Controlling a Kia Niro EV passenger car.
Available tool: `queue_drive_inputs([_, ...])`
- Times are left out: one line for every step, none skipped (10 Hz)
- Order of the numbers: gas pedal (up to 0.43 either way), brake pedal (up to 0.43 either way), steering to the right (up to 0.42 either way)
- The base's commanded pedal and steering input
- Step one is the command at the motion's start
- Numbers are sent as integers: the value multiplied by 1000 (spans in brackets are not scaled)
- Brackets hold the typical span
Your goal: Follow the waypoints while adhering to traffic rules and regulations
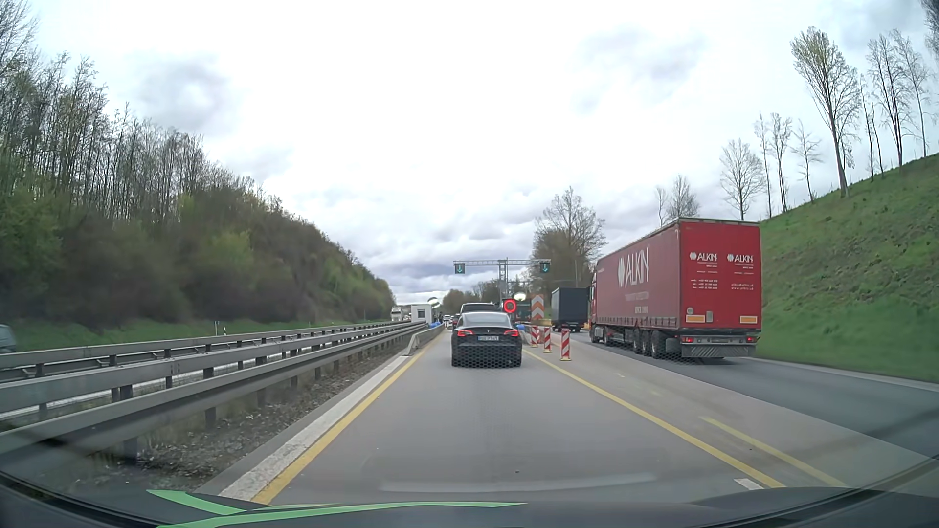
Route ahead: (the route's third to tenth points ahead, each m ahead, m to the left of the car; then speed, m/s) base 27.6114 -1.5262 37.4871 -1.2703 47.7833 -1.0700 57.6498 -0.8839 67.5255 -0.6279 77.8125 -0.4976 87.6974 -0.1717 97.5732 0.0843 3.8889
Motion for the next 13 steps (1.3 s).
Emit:
queue_drive_inputs([67,0,-1])
queue_drive_inputs([67,0,-1])
queue_drive_inputs([67,0,-1])
queue_drive_inputs([67,0,-1])
queue_drive_inputs([67,0,-1])
queue_drive_inputs([67,0,-1])
queue_drive_inputs([67,0,0])
queue_drive_inputs([67,0,0])
queue_drive_inputs([67,0,0])
queue_drive_inputs([67,0,0])
queue_drive_inputs([67,0,0])
queue_drive_inputs([67,0,0])
queue_drive_inputs([67,0,0])
